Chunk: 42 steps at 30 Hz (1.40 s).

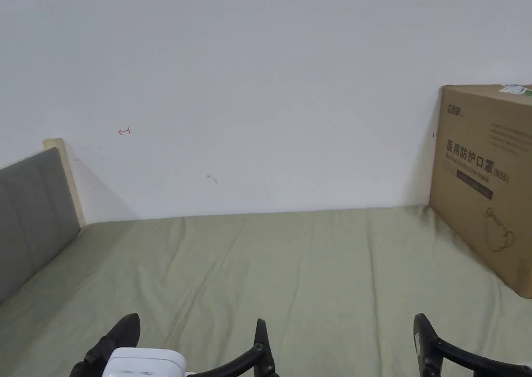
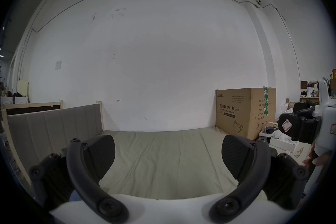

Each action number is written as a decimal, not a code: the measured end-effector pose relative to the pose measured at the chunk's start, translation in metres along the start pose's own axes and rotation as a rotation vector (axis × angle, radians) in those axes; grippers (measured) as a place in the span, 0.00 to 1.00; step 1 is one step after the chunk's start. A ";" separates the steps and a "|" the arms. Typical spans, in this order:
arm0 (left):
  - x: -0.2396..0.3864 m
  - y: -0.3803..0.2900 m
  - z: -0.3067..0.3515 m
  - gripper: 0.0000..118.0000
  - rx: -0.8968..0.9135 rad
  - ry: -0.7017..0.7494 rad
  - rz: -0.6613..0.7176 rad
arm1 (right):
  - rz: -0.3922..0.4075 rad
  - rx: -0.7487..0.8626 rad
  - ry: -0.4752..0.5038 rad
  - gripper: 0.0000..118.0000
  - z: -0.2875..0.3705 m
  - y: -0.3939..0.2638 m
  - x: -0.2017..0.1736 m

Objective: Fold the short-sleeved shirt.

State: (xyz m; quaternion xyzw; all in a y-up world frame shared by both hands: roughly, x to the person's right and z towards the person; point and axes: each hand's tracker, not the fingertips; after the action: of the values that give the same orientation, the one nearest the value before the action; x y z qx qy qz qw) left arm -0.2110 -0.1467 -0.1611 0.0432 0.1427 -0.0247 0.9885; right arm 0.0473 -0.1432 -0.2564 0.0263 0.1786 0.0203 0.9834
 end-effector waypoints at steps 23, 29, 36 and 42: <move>-0.017 0.005 -0.018 0.99 -0.089 0.009 0.142 | -0.005 -0.068 0.006 1.00 -0.010 -0.004 -0.005; -0.017 0.002 -0.022 0.99 -0.116 -0.005 0.131 | -0.004 -0.078 0.009 1.00 -0.013 -0.004 -0.008; -0.019 0.001 -0.029 0.99 -0.182 0.017 0.203 | 0.011 -0.090 0.004 1.00 -0.015 -0.007 -0.010; -0.018 -0.007 -0.032 0.98 -0.227 0.018 0.208 | 0.000 -0.117 0.005 1.00 -0.017 -0.012 -0.011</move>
State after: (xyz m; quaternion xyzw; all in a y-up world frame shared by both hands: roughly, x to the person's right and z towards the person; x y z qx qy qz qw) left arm -0.2373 -0.1499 -0.1873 -0.0542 0.1484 0.0945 0.9829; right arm 0.0317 -0.1551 -0.2695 -0.0315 0.1797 0.0308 0.9827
